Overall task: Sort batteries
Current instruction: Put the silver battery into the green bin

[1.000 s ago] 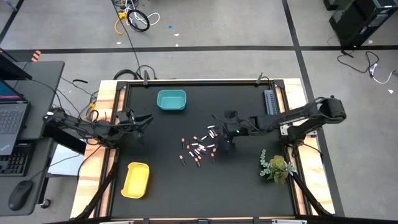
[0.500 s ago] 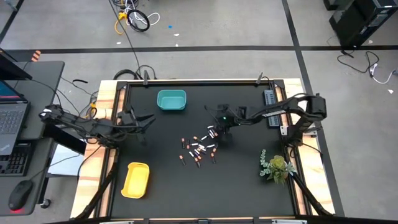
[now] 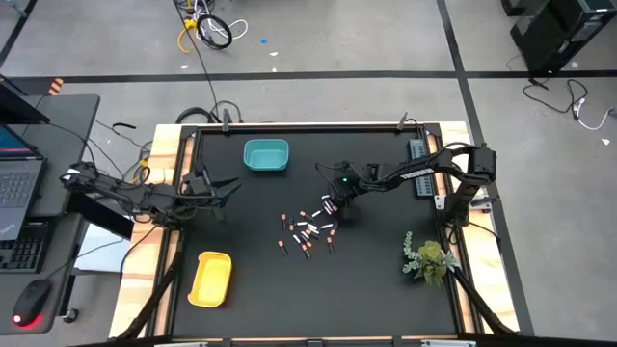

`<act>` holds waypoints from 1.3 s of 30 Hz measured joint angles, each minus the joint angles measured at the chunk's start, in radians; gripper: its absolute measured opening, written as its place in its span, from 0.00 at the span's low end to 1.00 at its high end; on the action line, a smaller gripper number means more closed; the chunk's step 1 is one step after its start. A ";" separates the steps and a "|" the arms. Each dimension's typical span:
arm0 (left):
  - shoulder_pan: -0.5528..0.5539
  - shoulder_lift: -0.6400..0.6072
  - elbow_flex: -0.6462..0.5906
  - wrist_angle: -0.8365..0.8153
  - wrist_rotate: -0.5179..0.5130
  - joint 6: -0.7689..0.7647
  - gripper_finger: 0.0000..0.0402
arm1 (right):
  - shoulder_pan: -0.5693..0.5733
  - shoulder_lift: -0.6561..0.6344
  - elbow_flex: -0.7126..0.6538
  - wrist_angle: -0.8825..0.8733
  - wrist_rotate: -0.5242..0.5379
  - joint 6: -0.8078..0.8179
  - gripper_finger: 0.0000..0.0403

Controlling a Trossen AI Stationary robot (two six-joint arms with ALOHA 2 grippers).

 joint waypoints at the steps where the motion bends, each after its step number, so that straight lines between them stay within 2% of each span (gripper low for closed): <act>1: 0.000 0.000 0.000 0.001 0.000 0.001 0.25 | 0.000 0.003 0.000 -0.004 0.000 0.000 0.21; 6: 0.000 0.000 0.000 0.004 0.000 0.002 0.25 | -0.007 0.027 0.001 0.007 -0.006 0.002 0.18; 10: 0.000 0.000 0.000 0.013 0.000 0.003 0.25 | -0.013 0.028 0.002 0.007 0.031 0.012 0.06; 12: 0.000 0.000 0.000 0.014 0.000 0.006 0.25 | -0.014 0.027 0.002 0.007 0.065 0.020 0.02; 17: 0.000 -0.001 0.000 0.013 -0.001 0.008 0.25 | -0.018 0.028 0.001 0.007 0.124 0.046 0.00; 39: 0.000 0.000 0.000 0.009 -0.001 0.003 0.25 | -0.011 -0.007 -0.004 0.051 0.138 0.006 0.00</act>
